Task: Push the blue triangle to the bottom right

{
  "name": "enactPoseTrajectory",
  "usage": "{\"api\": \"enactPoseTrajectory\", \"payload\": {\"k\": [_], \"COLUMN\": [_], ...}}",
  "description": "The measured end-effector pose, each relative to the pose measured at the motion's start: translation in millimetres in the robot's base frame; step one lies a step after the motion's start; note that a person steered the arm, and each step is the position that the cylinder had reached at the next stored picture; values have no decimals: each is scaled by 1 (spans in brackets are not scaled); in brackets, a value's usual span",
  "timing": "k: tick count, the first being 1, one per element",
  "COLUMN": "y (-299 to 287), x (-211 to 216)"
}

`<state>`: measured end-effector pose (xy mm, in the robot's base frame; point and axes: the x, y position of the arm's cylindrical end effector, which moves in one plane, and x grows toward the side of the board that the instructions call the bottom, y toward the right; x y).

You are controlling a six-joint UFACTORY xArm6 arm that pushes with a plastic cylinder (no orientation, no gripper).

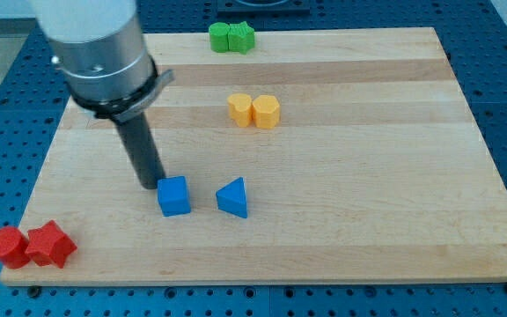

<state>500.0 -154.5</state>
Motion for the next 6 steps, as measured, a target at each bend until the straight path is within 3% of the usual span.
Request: {"api": "enactPoseTrajectory", "payload": {"k": [2,3,5,6], "y": [-27,19,187,172], "x": [18,31,1,1]}}
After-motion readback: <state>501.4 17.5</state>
